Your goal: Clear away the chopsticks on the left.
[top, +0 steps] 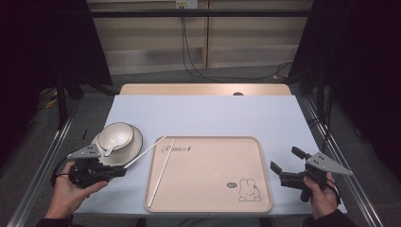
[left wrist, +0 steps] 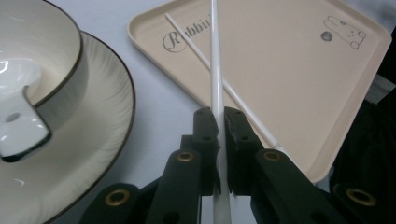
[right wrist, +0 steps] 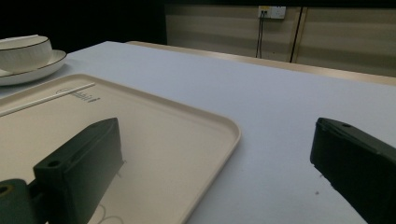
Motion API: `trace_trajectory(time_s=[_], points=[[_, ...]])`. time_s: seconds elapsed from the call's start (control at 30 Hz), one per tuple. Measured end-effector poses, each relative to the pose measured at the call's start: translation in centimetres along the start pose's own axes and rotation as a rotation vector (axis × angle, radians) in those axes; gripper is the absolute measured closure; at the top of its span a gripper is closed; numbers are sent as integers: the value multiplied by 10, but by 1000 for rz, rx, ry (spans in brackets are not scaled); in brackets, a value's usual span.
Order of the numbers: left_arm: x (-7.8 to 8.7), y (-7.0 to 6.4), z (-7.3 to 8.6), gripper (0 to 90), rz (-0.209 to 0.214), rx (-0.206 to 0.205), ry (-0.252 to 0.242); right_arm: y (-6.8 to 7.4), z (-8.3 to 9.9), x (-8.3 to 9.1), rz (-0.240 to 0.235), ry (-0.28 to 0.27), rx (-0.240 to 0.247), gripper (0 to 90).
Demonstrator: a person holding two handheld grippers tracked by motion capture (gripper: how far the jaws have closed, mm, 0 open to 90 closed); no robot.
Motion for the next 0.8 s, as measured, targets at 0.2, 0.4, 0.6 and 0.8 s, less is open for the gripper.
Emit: trace_trajectory(time_s=[0.2,0.4,0.6,0.8], points=[[-2,-13,-4,844,0,39,-34,0,0,0,0,-2,2,19],[-5,-22,-6,844,-23,100,-56,1,0,0,2,-5,1,19],[-15,-32,-6,844,-49,145,-68,0,0,-1,3,-5,5,19],[-24,-43,-10,844,-46,218,-103,1,0,0,1,-4,1,19]])
Point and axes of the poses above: each handheld gripper's, and its own axes: x roughly backward along the jaws, z roughly out of its underside, y roughly to its left, the point moved 6 cm from there along -x, roughly forward along the jaws, and after that the axes turned 9 degrees about z, right-handed, at the moved point
